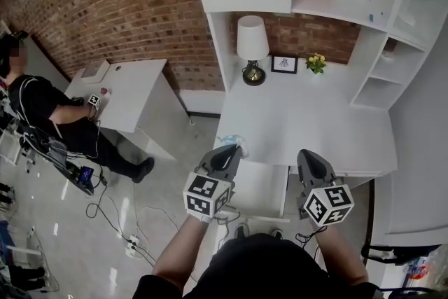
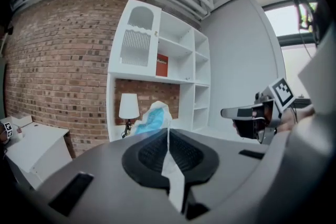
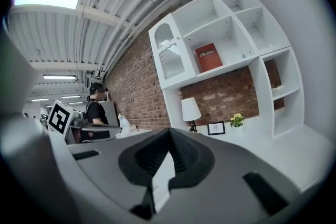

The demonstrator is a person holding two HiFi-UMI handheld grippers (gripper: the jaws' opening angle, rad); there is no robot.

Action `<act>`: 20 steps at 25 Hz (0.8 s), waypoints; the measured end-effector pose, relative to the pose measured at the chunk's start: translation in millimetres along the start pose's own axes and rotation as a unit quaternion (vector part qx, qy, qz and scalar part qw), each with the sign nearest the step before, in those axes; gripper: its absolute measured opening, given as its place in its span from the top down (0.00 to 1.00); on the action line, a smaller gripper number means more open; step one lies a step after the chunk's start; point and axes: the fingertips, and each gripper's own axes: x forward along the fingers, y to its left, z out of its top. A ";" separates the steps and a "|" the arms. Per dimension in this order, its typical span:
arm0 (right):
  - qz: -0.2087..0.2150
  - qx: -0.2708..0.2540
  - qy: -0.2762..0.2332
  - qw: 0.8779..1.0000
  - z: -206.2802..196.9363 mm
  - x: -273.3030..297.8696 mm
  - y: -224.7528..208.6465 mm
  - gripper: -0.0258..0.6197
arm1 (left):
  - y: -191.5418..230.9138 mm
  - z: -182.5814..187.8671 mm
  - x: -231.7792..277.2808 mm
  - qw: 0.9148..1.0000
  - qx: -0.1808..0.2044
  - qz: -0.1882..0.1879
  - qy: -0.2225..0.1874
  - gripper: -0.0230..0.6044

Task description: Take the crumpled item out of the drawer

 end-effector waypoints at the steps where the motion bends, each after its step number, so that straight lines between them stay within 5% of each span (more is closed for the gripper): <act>1: 0.000 -0.003 -0.003 1.000 3.5 -0.2 0.1 0.96 | -2.1 8.2 -1.7 1.000 0.000 -0.001 -0.011 0.94; 20: -0.039 -0.029 -0.053 0.997 49.5 -27.8 -18.7 0.96 | -34.1 99.3 -22.9 0.989 -0.009 -0.026 -0.144 0.94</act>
